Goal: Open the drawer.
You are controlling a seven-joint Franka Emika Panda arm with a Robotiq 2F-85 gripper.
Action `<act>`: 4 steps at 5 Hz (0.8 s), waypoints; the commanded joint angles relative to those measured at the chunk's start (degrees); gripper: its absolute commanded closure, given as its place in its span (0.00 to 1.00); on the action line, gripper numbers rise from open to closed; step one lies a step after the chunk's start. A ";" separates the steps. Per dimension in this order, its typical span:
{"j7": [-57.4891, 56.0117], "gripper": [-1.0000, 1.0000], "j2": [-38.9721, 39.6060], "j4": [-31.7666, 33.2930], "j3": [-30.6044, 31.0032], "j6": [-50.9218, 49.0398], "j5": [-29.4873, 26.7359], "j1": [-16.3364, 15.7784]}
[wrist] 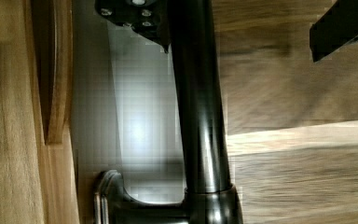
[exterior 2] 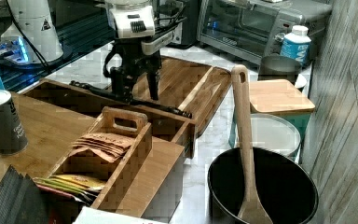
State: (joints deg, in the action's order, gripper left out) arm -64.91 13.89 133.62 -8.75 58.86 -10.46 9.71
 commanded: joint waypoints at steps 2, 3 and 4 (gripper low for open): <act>14.46 0.00 -5.10 5.96 13.76 2.41 -1.99 -13.51; 17.63 0.00 -7.06 7.12 13.95 3.08 -0.07 -14.51; 17.95 0.00 -7.04 7.14 15.78 3.12 0.37 -12.63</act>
